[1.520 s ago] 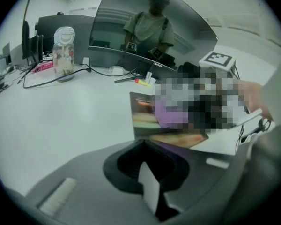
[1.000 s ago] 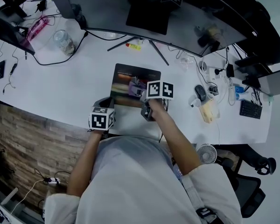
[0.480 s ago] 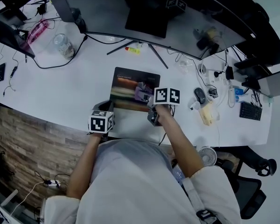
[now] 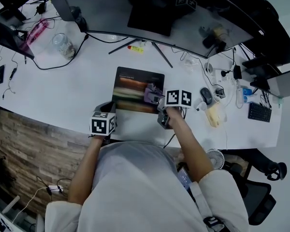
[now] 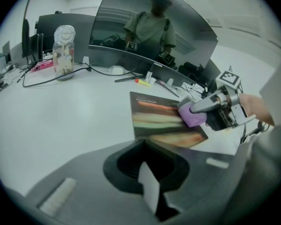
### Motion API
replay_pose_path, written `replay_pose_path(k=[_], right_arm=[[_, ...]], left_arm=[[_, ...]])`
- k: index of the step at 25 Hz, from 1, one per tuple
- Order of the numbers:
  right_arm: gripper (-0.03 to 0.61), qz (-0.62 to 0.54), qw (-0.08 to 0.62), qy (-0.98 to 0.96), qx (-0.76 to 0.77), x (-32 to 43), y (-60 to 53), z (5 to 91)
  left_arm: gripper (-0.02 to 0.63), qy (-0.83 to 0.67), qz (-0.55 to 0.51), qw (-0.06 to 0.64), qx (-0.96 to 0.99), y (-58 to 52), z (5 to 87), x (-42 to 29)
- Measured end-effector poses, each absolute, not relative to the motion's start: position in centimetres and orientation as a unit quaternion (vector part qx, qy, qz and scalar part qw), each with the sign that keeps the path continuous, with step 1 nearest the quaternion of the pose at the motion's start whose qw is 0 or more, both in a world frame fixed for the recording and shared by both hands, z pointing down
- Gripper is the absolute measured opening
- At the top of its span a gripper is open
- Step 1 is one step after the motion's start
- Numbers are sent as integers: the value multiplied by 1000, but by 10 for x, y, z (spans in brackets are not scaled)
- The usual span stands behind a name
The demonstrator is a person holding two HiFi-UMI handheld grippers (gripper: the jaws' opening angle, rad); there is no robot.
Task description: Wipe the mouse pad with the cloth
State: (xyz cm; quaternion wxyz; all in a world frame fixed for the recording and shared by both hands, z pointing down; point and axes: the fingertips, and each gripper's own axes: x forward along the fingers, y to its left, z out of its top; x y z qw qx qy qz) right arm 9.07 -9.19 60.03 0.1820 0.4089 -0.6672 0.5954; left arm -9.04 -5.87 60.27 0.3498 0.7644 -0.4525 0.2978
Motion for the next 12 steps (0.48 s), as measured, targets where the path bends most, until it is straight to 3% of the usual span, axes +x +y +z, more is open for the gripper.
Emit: replay_pose_path(k=[12], right_arm=[[196,600,175,-660,417,114,-85,601]], left_arm=[[0,-455,300,345,764,-57,602,-90]])
